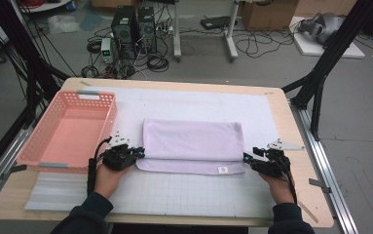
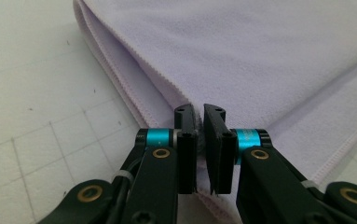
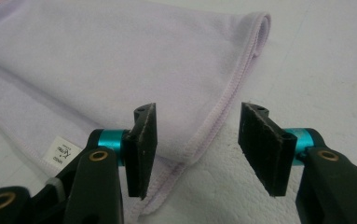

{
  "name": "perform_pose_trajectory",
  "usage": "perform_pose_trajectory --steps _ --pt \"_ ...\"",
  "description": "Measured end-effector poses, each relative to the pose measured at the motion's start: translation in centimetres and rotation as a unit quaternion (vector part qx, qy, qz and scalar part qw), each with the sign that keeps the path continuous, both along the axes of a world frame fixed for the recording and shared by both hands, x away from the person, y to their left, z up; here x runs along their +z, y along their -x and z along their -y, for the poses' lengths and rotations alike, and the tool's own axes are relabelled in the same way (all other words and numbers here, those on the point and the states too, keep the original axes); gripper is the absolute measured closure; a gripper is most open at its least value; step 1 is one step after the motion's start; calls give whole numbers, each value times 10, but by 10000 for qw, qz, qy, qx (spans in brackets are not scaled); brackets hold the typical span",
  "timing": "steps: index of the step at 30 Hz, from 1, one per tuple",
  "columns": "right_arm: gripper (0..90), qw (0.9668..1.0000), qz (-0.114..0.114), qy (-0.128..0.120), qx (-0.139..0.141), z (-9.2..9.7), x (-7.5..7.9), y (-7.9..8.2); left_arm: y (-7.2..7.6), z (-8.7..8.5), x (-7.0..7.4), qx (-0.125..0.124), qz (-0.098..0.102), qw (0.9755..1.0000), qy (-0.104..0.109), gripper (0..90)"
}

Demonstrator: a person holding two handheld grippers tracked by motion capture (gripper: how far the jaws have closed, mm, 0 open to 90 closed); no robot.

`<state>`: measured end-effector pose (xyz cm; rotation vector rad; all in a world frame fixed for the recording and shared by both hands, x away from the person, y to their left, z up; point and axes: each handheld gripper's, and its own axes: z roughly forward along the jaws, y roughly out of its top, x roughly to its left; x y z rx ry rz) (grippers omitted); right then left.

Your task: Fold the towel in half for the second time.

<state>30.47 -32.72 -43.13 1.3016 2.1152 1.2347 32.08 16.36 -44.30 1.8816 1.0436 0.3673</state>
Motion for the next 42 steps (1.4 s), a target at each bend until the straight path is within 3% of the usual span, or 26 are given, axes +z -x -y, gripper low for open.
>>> perform_pose_trajectory --steps 5,9,13,16,21,29,36,39,42 --pt "521 9999 -66 -80 106 -4 -2 -1 1 -3 3 -13 51 9998 213 844" --pt "570 9994 -324 20 151 -11 -10 -6 2 -6 4 -5 57 9995 309 847" --pt "803 9980 -580 -84 226 -10 -13 -7 3 -8 5 17 69 9991 410 848" --pt "839 9981 -562 -108 247 -9 -11 -6 5 -9 6 9 76 9987 504 850" --pt "843 9984 -406 -243 302 -8 -1 -1 12 -13 12 -49 149 9974 699 850" --pt "842 9975 -453 -319 446 -9 12 18 29 -21 22 -132 200 9958 887 850" --pt "839 9965 -634 -301 457 -6 10 34 43 -25 18 -197 99 9969 751 849" --pt "828 9964 -719 -181 419 -7 4 34 44 -23 12 -210 -76 9980 594 848" --pt "721 9968 -731 -80 324 -7 1 32 43 -19 7 -216 -257 9985 437 794"
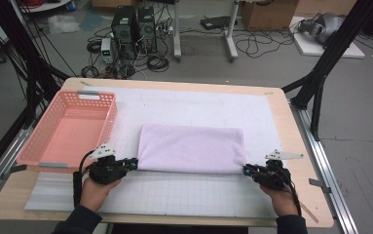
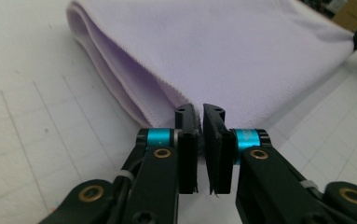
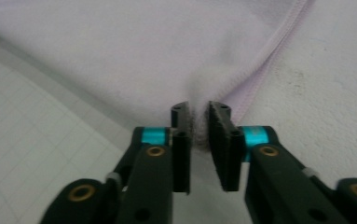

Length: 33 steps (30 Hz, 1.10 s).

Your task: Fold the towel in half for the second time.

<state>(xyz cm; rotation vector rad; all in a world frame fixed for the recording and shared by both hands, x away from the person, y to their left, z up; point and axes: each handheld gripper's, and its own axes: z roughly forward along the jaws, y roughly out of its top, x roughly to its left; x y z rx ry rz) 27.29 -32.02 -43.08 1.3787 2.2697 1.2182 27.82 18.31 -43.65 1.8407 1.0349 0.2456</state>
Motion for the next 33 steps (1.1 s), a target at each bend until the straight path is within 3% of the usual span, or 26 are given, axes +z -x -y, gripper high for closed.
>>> perform_pose_trajectory --steps 3,6,8,13,17,20,22,24,27,29,31,33 --pt "614 9994 117 -220 -259 6 4 -1 -3 0 1 320 64 9995 37 512" --pt "569 9972 360 -366 -544 11 9 -3 -7 -3 5 454 203 9987 132 448" --pt "570 9968 415 -362 -580 10 8 -8 -12 -2 8 522 242 9982 183 431" --pt "578 9995 210 -14 -252 -7 -4 -21 -31 4 5 610 173 9979 96 432" --pt "566 9990 -18 438 -121 -9 -13 -24 -33 11 1 626 206 9977 -125 445" --pt "546 9993 -97 253 -259 -1 -11 -24 -36 10 2 629 281 9976 -112 444" --pt "519 9994 52 42 -337 2 -6 -26 -42 10 1 694 318 9970 -83 444" --pt "479 9988 202 -30 -439 0 -2 -30 -51 11 -2 719 221 9969 -237 480" --pt "462 9983 234 4 -528 -6 -5 -44 -62 14 -7 871 129 9958 -232 467" --pt "470 9984 111 98 -537 -12 -11 -51 -66 16 -11 936 45 9950 -354 498" --pt "482 9984 27 326 -469 -17 -16 -55 -67 21 -16 827 -73 9947 -605 575" --pt "489 9981 83 389 -468 -17 -17 -55 -65 24 -15 854 70 9935 -750 605"
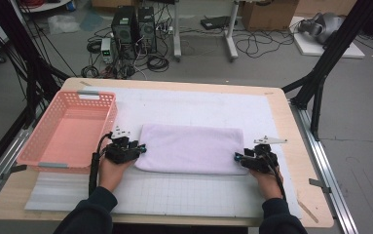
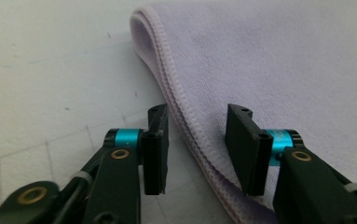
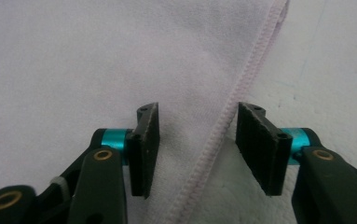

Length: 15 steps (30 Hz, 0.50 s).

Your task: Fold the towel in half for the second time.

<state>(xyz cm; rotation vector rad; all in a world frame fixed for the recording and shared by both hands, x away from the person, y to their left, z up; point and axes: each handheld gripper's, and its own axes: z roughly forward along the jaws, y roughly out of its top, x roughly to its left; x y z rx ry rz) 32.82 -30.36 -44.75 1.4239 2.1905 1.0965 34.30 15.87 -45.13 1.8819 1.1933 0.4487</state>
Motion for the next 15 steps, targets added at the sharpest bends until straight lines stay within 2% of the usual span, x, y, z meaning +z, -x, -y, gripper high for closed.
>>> perform_pose_trajectory --steps 2,5,9,11,13,15 --pt "435 9995 113 243 -157 3 0 1 4 1 0 60 103 9998 -181 595" --pt "435 9993 94 135 -324 10 0 3 11 -2 1 135 172 9995 -216 556" --pt "460 9992 257 137 -262 17 6 11 17 -11 3 -1 197 9998 0 498" --pt "454 9989 394 -17 -242 25 11 16 20 -15 6 -97 351 9989 280 440" --pt "441 9979 540 -121 -336 34 16 21 22 -18 9 -245 460 9958 750 416" --pt "427 9963 654 -333 -441 42 23 25 25 -18 14 -423 612 9927 948 356"
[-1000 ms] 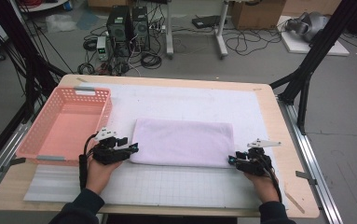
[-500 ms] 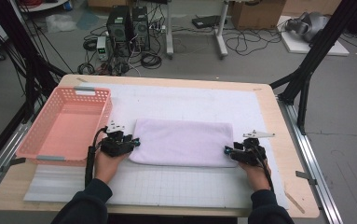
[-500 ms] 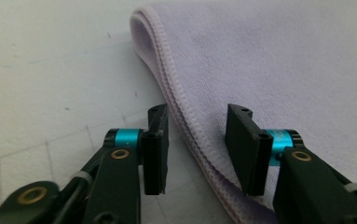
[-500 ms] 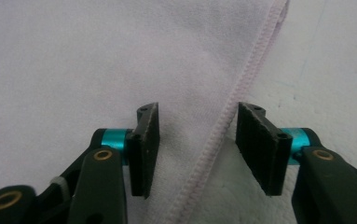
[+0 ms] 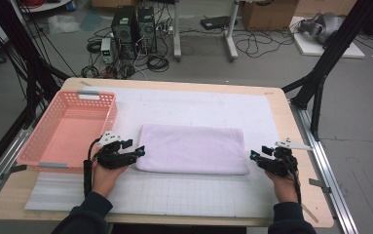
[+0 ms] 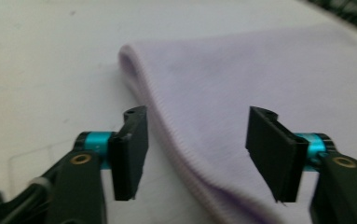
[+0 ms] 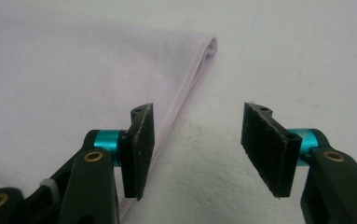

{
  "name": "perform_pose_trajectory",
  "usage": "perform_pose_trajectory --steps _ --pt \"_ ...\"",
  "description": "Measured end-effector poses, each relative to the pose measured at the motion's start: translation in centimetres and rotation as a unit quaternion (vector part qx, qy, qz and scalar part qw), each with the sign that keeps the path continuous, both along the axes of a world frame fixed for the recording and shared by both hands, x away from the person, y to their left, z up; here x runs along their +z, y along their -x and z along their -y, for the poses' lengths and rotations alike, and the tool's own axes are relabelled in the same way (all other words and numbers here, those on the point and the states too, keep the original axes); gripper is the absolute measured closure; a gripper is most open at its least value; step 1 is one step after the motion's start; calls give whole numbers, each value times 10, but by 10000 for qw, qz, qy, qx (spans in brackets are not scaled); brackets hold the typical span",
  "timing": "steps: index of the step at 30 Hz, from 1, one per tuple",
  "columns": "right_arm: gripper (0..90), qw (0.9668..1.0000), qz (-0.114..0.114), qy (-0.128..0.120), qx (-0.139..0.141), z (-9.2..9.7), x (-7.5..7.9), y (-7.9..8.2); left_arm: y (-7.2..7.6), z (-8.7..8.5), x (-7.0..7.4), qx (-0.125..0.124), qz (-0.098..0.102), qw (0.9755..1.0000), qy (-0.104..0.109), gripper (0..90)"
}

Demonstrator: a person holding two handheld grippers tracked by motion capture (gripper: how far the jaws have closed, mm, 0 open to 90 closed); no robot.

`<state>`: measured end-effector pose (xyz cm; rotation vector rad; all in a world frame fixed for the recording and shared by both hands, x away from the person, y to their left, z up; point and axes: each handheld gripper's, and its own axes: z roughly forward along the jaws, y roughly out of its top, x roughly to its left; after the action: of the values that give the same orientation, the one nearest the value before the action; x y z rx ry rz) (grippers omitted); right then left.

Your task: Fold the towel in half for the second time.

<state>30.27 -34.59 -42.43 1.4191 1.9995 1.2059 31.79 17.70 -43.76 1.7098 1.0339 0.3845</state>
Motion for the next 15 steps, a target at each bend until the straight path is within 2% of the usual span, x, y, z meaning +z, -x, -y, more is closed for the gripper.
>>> perform_pose_trajectory --steps 1,3,4,6,9,12,15 --pt "420 9999 86 -101 -44 4 4 2 1 1 2 -120 46 9998 167 344" --pt "404 9996 220 -167 -102 9 10 4 5 2 6 -317 162 9989 302 305" --pt "395 9995 256 -126 -107 11 13 5 7 3 8 -321 262 9986 319 255" --pt "351 9996 274 -25 -17 10 16 6 9 3 12 -254 342 9985 339 239" --pt "277 9987 335 179 330 4 17 12 12 2 13 -235 434 9980 407 161" --pt "207 9980 439 187 410 1 12 19 13 3 14 -277 449 9978 399 166" --pt "188 9979 484 135 403 0 9 23 12 4 14 -297 480 9978 349 174"
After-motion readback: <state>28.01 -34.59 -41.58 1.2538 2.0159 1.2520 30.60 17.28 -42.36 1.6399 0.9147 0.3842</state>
